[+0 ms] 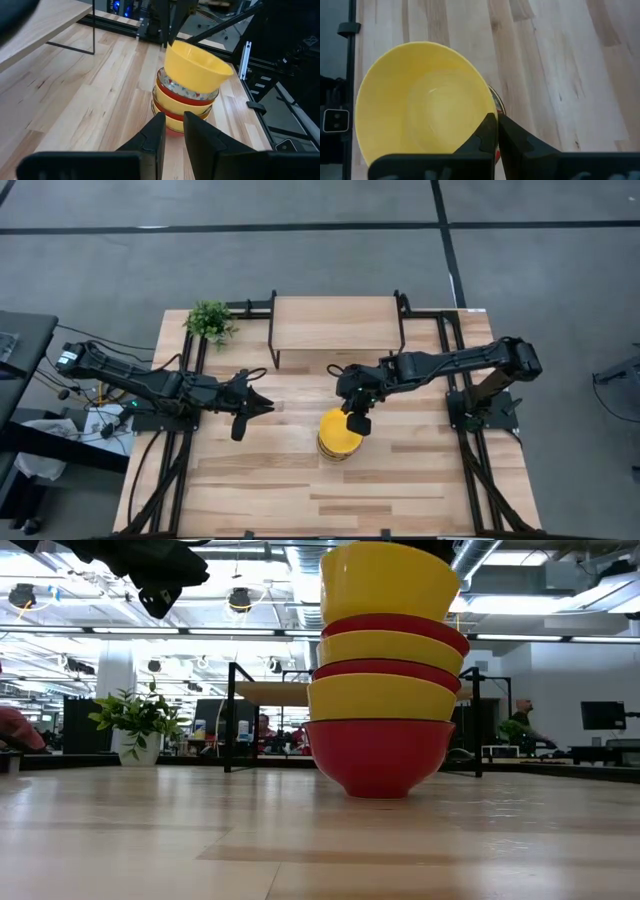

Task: Pick & Place Mini bowls
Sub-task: Put the yellow bowl on the shelf

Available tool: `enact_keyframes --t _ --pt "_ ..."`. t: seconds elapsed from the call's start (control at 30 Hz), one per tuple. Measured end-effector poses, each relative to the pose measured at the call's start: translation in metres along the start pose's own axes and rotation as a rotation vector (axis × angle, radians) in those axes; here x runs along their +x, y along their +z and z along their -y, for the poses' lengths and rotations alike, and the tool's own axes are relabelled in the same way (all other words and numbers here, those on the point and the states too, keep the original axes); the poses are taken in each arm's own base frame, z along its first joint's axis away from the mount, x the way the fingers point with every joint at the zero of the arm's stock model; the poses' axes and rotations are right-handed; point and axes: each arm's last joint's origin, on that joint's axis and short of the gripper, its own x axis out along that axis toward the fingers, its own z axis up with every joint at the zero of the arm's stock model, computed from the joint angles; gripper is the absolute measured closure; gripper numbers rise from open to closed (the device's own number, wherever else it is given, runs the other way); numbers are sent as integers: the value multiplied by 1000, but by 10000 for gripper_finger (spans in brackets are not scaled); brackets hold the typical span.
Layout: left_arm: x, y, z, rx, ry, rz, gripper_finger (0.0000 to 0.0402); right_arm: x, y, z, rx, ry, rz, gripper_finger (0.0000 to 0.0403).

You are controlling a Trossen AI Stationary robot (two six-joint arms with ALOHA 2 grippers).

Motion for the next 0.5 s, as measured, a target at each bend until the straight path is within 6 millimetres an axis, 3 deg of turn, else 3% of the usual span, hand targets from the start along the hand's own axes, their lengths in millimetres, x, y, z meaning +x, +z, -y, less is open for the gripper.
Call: enact_keyframes --t 0.23,0.5 --pt "0 0 0 0 0 0 334 -23 15 10 4 -24 10 402" --pt "0 0 0 -1 0 0 334 -53 28 40 52 -84 6 403"
